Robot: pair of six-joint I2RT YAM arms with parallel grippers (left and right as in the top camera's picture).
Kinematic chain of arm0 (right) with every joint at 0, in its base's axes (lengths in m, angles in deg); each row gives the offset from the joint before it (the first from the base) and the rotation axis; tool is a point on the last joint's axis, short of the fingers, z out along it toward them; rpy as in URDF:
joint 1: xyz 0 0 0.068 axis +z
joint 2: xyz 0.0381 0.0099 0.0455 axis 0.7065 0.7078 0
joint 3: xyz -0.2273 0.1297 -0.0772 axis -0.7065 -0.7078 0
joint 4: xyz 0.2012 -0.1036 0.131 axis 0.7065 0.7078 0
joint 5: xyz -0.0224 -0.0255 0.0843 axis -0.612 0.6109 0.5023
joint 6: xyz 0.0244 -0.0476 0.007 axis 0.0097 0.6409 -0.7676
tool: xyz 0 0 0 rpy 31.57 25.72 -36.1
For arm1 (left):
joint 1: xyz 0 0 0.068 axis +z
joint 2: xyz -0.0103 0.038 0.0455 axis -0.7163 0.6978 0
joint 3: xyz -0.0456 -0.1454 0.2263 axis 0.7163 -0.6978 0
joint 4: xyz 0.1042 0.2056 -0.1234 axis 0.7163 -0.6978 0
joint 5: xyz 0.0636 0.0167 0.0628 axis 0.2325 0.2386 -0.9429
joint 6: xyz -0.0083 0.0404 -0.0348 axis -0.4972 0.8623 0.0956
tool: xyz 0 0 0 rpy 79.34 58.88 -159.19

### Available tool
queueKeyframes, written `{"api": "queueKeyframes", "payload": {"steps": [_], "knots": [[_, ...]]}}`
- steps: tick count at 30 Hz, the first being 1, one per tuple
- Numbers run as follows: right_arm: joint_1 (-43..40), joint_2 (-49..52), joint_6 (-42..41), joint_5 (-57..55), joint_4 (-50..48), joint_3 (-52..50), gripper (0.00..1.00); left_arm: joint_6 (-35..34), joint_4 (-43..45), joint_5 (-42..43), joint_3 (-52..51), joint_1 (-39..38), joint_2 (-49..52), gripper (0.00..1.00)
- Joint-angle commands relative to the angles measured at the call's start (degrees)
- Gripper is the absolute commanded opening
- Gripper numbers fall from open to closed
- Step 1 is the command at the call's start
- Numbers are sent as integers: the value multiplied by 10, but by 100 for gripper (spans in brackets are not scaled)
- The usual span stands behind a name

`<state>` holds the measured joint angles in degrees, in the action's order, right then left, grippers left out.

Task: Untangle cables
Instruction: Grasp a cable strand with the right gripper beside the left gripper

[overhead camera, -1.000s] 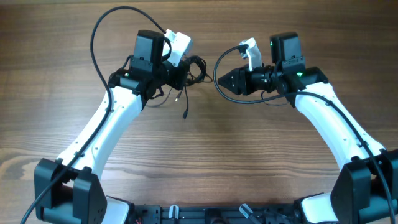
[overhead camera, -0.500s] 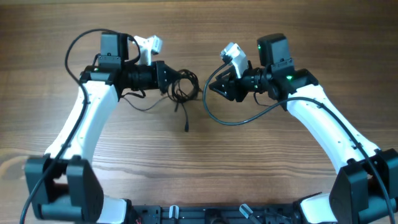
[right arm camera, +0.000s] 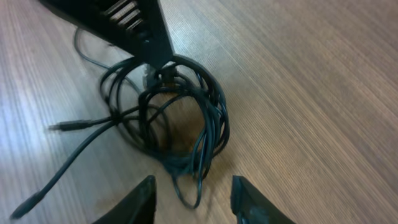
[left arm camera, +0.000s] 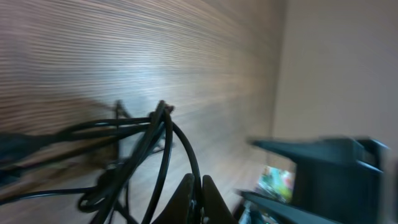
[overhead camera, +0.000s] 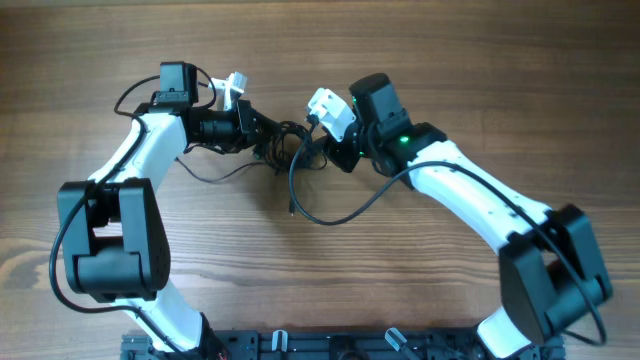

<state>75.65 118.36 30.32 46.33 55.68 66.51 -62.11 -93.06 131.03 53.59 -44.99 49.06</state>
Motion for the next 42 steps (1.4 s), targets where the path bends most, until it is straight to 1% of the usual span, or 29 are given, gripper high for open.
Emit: {"api": "queueKeyframes", "payload": {"steps": [1,6,10,15,18,20,21,22,24,26,27,29,31,33,34,35,36,37,38,39,40,41,42], "knots": [[2,39,12,-11,-26,-2,45,56,4,150,7,1,7,4],[3,50,10,-9,-32,-2,46,44,3,161,7,0,7,4],[5,51,10,-9,-35,-2,48,44,3,208,7,0,7,4],[6,52,10,-9,-69,-2,48,43,0,275,7,0,7,4],[6,52,4,-10,-72,-2,28,43,-5,289,7,0,7,4],[6,52,-20,-11,-70,-2,19,44,-5,297,7,0,7,4],[6,52,-27,-11,-70,-2,19,44,-5,293,7,0,7,4],[6,52,-42,-6,-69,-2,21,44,-3,265,7,0,7,4],[6,52,-50,33,-65,-2,20,44,-3,199,7,0,7,4],[6,51,-50,134,-59,-2,14,41,-3,134,7,0,7,4],[6,51,-51,163,-53,-2,12,26,-2,105,7,0,7,4],[6,51,-85,203,-21,-2,9,-18,6,-8,7,0,7,4],[6,51,-95,253,23,-2,7,-28,7,-86,7,0,7,4],[6,51,-95,318,53,-2,5,-27,7,-134,7,-5,7,4],[6,51,-95,326,67,-2,5,-26,6,-154,6,-9,7,4],[6,52,-104,320,75,-2,5,-21,5,-151,6,-10,7,6],[6,52,-120,303,74,-2,5,17,3,-125,6,-10,7,14],[6,52,-159,261,72,-2,5,84,-1,-67,6,-7,7,39],[5,52,-189,231,73,-2,4,142,-8,-15,6,-2,7,54],[-1,52,-223,214,78,-2,4,183,-14,31,6,6,7,58],[-6,52,-234,214,80,-2,4,203,-17,66,6,16,7,59],[-13,52,-249,214,81,-2,4,235,-23,110,6,24,7,59],[-21,52,-261,214,81,-2,4,281,-42,145,6,24,7,56]]}}
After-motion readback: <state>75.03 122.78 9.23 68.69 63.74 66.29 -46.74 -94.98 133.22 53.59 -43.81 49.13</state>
